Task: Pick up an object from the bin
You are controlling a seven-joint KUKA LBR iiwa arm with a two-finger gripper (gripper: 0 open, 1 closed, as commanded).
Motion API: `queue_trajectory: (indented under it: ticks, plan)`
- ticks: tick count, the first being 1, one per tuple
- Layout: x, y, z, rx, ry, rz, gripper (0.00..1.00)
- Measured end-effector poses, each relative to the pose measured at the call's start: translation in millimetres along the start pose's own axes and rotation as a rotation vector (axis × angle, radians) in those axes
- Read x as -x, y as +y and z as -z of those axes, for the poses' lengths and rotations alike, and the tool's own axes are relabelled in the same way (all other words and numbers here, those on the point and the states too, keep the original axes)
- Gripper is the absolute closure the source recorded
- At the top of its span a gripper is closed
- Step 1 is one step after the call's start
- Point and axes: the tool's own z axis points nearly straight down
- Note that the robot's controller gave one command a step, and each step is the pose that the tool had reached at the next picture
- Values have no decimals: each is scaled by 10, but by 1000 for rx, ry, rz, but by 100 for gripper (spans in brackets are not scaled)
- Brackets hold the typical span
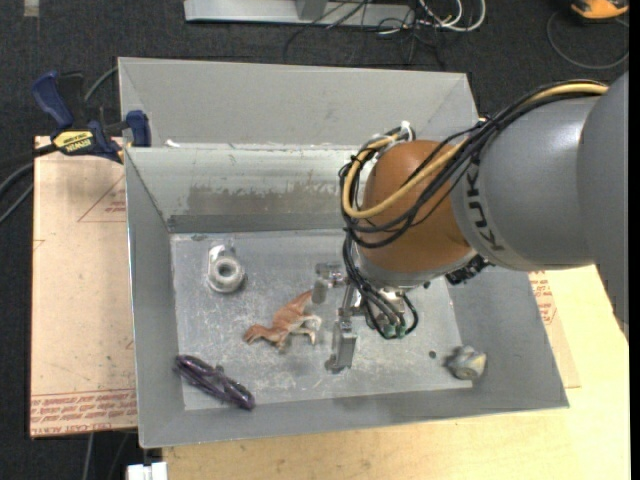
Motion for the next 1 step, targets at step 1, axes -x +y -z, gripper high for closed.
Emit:
queue_trajectory:
  ticks: [1]
  plan:
    - [17, -5, 45, 1, -7, -3, 0]
